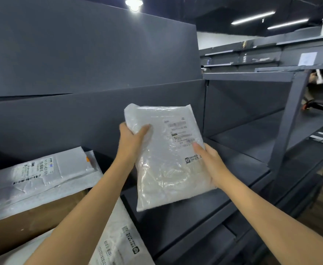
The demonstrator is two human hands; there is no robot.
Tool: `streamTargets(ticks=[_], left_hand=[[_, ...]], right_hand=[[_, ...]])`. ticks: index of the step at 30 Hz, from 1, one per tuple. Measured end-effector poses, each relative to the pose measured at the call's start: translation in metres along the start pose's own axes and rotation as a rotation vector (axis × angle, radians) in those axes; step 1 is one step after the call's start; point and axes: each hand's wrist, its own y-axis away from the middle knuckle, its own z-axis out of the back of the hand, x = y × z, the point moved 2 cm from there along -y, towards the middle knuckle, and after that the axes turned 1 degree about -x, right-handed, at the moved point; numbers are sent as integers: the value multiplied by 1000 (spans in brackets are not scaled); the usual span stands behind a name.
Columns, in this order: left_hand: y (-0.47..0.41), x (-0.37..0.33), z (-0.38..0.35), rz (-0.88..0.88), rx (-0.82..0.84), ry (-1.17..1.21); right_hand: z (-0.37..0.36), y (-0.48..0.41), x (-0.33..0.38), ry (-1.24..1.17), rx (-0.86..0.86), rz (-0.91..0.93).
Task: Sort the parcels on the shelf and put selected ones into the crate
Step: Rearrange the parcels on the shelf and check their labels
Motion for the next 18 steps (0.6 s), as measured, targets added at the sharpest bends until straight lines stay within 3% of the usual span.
streamTargets(ticks=[7,9,13,18], left_hand=[[-19,-18,29,74,-130,-102],[-17,-21,40,126,-26,-199],[0,-28,75,249,429,-533],[21,-21,118,379,514,-530]], right_hand=[[3,6,0,81,154,-136],[3,7,-2,89,189,-143],[-5,7,-3,131,289,-106],[-49,9,0,225,509,-84]])
